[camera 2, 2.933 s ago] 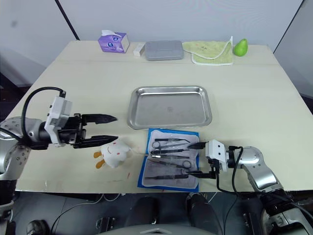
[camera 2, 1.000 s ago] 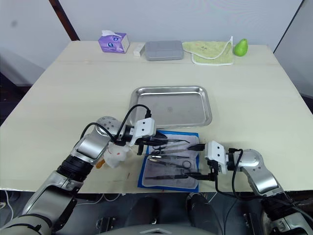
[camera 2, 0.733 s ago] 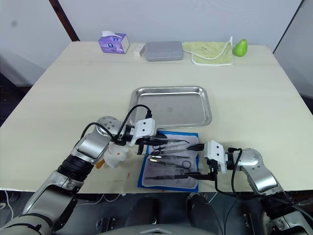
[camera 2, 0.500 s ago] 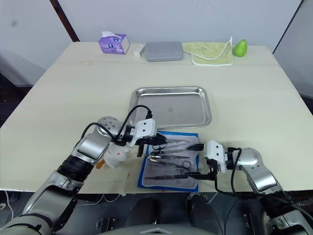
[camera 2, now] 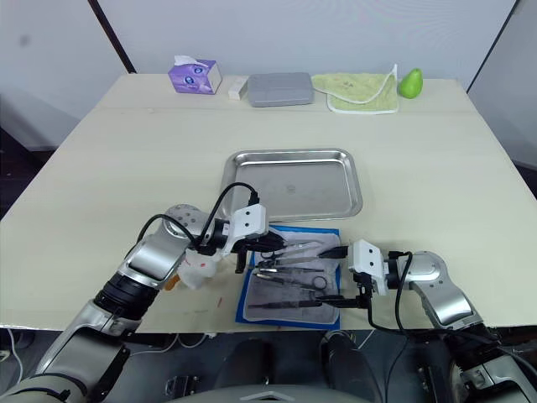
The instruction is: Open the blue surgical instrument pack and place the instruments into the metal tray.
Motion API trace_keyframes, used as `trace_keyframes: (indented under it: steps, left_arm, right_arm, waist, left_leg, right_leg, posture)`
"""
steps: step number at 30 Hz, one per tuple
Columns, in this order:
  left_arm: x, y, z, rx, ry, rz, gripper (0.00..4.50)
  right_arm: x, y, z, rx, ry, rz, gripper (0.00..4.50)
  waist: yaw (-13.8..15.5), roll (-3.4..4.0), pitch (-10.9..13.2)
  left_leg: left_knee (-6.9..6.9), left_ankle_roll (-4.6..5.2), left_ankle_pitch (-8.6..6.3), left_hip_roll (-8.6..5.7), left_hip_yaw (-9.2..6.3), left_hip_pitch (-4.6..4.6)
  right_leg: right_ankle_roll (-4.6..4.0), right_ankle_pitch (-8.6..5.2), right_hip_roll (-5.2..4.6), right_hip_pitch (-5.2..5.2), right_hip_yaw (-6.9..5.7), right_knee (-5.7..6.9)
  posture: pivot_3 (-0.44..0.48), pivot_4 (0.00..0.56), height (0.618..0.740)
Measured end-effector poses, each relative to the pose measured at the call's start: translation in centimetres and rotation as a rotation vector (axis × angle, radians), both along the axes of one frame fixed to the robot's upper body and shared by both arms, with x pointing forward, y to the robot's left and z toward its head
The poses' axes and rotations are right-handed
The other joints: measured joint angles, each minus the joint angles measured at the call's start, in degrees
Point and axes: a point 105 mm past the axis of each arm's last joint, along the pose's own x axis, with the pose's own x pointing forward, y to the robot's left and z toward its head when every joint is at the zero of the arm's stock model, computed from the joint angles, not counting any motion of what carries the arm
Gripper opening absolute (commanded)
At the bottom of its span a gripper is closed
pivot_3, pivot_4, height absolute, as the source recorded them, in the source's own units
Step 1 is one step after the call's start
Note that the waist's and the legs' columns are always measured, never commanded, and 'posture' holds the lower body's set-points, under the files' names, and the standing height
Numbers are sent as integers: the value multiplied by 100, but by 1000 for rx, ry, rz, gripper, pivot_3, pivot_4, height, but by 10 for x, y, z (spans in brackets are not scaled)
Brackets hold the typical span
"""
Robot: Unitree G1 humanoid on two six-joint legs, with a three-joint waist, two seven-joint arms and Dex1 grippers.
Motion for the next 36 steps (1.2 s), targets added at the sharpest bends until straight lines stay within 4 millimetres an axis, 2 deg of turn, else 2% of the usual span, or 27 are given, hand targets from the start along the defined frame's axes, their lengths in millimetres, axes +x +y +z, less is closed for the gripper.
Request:
trace_keyframes:
  steps: [10, 18, 27, 36]
  left_arm:
    - [3, 0, 2, 0, -6, -5, 81]
    - [9, 11, 7, 43, 5, -38, 81]
    - [14, 6, 21, 97, 49, -46, 81]
    - [13, 5, 24, 95, 71, -35, 81]
  right_arm:
    - [1, -1, 0, -5, 2, 6, 4500]
    - [1, 1, -1, -17, 0, 15, 4500]
    - [8, 6, 0, -45, -14, 14, 4500]
    - [9, 8, 0, -50, -8, 12, 4500]
  waist:
    - [13, -1, -3]
    - [-9, -1, -3]
    - [-4, -6, -2]
    - [-19, -17, -9]
  left_leg:
    - [0, 0, 0, 0, 0, 0]
    - [0, 1, 0, 0, -1, 1]
    - [0, 1, 0, 0, -3, 1]
    - [-1, 1, 0, 2, -4, 2]
  right_leg:
    - [0, 0, -1, 1, 0, -1]
    - [0, 0, 2, 1, 0, -1]
    - [-1, 0, 3, 0, -1, -1]
    - [-1, 0, 5, 1, -1, -1]
  posture:
    - [0, 150, 740]
    - [0, 150, 740]
    - [0, 150, 740]
    - [0, 150, 740]
